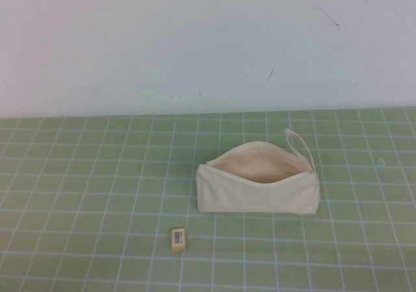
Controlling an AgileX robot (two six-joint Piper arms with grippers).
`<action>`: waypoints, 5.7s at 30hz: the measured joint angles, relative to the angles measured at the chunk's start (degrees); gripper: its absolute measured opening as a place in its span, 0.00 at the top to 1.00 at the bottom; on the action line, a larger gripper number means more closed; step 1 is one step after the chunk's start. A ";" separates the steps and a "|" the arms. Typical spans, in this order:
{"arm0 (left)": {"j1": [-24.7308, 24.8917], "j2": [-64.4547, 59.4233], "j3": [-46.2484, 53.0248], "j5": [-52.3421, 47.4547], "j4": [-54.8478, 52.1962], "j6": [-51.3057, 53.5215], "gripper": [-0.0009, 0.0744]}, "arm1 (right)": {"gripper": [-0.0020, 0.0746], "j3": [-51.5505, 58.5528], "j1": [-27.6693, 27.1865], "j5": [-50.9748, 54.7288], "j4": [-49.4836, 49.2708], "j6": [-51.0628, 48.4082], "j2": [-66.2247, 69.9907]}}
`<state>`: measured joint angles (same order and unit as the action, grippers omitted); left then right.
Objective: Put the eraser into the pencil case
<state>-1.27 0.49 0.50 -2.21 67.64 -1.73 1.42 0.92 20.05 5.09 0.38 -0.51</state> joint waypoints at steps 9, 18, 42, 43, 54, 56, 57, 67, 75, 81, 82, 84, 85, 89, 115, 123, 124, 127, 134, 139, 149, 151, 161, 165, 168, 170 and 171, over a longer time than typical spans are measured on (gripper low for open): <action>0.00 -12.73 -20.72 -18.59 -14.51 27.23 0.99 | 0.98 0.00 0.00 0.00 0.00 0.00 0.00; 0.00 -39.86 -43.62 -40.92 -33.03 42.42 0.99 | 0.98 0.00 0.00 0.00 0.00 0.00 0.00; 32.42 -88.80 -65.54 -46.25 -75.58 -0.92 0.99 | 0.98 0.00 0.00 0.00 0.00 0.00 0.00; 32.87 -90.57 -66.02 -46.25 -75.59 -2.24 0.98 | 0.98 0.00 0.00 0.00 0.00 0.00 0.00; 33.14 -104.64 -68.76 -43.31 -70.42 -14.37 0.35 | 0.98 0.00 0.00 0.00 0.00 0.00 0.00; 33.14 -106.36 -68.76 -41.46 -70.22 -16.51 0.31 | 0.98 0.00 0.00 0.00 0.00 0.00 0.00; 33.14 -107.19 -68.76 -40.37 -70.08 -17.29 0.30 | 0.98 0.00 0.00 0.00 0.00 0.00 0.00; 33.14 -110.95 -68.94 -34.81 -69.46 -20.71 0.45 | 0.98 0.00 0.00 0.00 0.00 0.00 0.00; 33.14 -110.61 -69.18 -35.96 -69.26 -18.90 0.75 | 0.98 0.00 0.00 0.00 0.00 0.00 0.00; 33.14 -104.50 -69.18 -40.05 -69.74 -14.67 0.75 | 0.98 0.00 0.00 0.00 0.00 0.00 0.00; 33.14 -102.39 -69.18 -40.05 -69.74 -14.10 0.75 | 0.98 0.00 0.00 0.00 0.00 0.00 0.00; 33.14 -97.67 -69.18 -38.92 -68.62 -11.06 0.75 | 0.98 0.00 0.00 0.00 0.00 0.00 0.00; 33.14 -95.76 -69.18 -37.56 -67.64 -9.36 0.75 | 0.98 0.00 0.00 0.00 0.00 0.00 0.00; 33.14 -89.29 -69.18 -27.23 -60.75 -1.91 0.75 | 0.98 0.00 0.00 0.00 0.00 0.00 0.00; 35.97 -105.43 -75.07 -6.48 -58.56 6.16 0.31 | 0.98 0.00 0.00 0.00 0.00 0.00 0.00; 35.97 -93.79 -74.48 -21.36 -63.67 6.16 0.87 | 0.98 0.00 0.00 0.00 0.00 0.00 0.00; 35.97 -91.27 -73.46 -21.50 -64.01 6.16 0.90 | 0.98 0.00 0.00 0.00 0.00 0.00 0.00; 35.97 -84.01 -67.65 -20.48 -64.42 6.16 0.96 | 0.98 0.00 0.00 0.00 0.00 0.00 0.00; 35.97 -69.12 -54.12 -17.73 -63.86 5.63 0.98 | 0.98 0.00 0.00 0.00 0.00 0.00 0.00; 35.35 -64.52 -50.28 -20.98 -68.65 4.78 0.98 | 0.98 0.00 0.00 0.00 0.00 0.00 0.00; 30.02 -54.56 -45.79 -36.99 -72.97 -0.44 0.99 | 0.98 0.00 0.00 0.00 0.00 0.00 0.00; 28.85 -51.42 -41.97 -31.89 -74.44 -1.74 0.99 | 0.98 0.00 0.00 0.00 0.00 0.00 0.00; 14.17 -30.39 -15.84 -1.27 -76.17 -8.49 0.99 | 0.98 0.00 0.00 0.00 0.00 0.00 0.00; 9.30 -22.17 -7.67 1.11 -73.22 -8.65 0.99 | 0.98 0.00 0.00 0.00 0.00 0.00 0.00; 6.62 -16.72 -3.10 1.36 -70.84 -8.49 0.99 | 0.98 0.00 0.00 0.00 0.00 0.00 0.00; 5.17 -13.33 -0.50 1.48 -70.08 -8.50 0.99 | 0.98 0.00 0.00 0.00 0.00 0.00 0.00; 4.64 -11.81 0.19 1.36 -69.83 -8.50 0.99 | 0.98 0.00 0.00 0.00 0.00 0.00 0.00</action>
<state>3.37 -11.32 0.69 -0.85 -2.20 -10.23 1.42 0.92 20.05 5.09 0.38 -0.51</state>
